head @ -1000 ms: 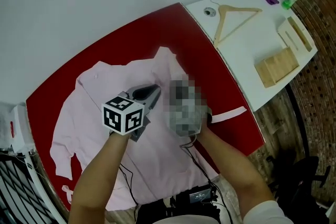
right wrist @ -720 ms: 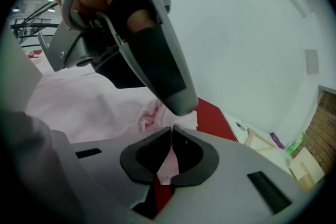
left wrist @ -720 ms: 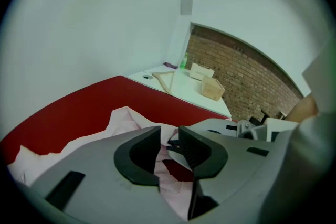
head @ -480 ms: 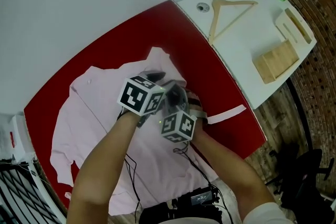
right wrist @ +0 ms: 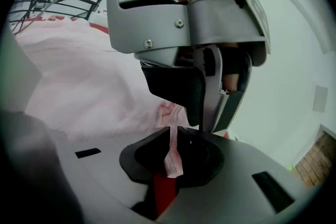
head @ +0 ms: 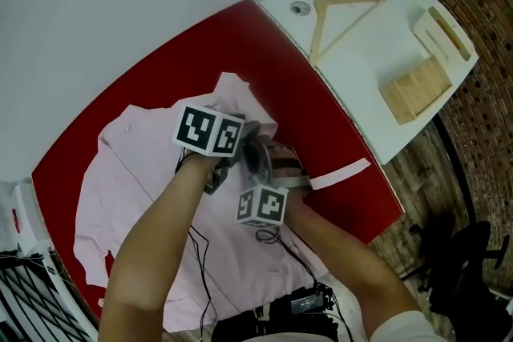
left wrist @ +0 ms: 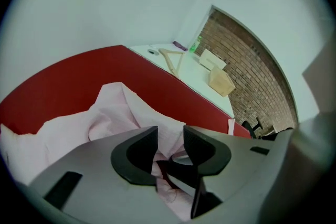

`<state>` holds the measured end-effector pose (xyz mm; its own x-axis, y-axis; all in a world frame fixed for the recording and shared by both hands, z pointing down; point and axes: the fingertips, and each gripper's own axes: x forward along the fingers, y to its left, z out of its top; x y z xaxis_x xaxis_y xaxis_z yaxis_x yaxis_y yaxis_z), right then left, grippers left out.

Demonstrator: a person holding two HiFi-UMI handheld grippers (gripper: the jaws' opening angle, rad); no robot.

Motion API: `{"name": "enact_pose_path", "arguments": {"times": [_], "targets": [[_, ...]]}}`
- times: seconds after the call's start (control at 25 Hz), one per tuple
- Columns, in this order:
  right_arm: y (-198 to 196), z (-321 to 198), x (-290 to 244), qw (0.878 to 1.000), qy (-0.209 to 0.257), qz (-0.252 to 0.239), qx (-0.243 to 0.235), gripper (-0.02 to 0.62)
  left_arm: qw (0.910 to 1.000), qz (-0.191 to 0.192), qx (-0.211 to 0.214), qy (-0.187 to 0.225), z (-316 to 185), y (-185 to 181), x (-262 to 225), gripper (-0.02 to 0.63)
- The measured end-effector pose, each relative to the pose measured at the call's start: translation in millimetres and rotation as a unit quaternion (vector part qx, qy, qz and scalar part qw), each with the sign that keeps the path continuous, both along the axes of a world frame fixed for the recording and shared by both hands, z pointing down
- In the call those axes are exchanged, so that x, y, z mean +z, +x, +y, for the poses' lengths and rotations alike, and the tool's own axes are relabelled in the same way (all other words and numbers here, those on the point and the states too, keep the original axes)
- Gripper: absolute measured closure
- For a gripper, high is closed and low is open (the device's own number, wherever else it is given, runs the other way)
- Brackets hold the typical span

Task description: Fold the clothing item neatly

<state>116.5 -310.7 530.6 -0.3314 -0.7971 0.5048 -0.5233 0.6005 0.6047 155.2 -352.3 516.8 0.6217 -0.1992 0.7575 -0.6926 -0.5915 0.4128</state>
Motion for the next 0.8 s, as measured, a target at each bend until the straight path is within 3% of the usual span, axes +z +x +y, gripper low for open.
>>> {"name": "enact_pose_path", "arguments": {"times": [0.16,0.4,0.48,0.52,0.64,0.8], "targets": [[-2.5,1.6,5.9,1.0,-0.002,0.02,-0.004,0.572,0.9992,0.008,-0.027,-0.028,-2.7,-0.5,4.3,0.462],[-15.6,8.8,11.9,0.998,0.008,0.057,-0.04,0.572,0.9966,0.014,-0.072,-0.036,-10.0,3.0,8.5,0.465],[-19.2,11.4,11.5,0.997,0.009,0.061,-0.049,0.572,0.9964,0.012,-0.079,-0.028,-12.8,3.0,7.9,0.564],[-19.8,12.5,10.4,0.997,0.009,0.057,-0.051,0.572,0.9964,0.016,-0.08,-0.021,-14.5,3.5,5.3,0.579],[-13.7,15.0,3.5,0.999,0.001,0.013,-0.042,0.571,0.9956,0.052,-0.075,0.018,-20.0,8.4,-13.2,0.588],[13.8,17.4,-7.4,0.994,-0.043,-0.101,0.016,0.571,0.9912,0.098,-0.06,0.066,-23.4,16.3,-42.2,0.589]]}}
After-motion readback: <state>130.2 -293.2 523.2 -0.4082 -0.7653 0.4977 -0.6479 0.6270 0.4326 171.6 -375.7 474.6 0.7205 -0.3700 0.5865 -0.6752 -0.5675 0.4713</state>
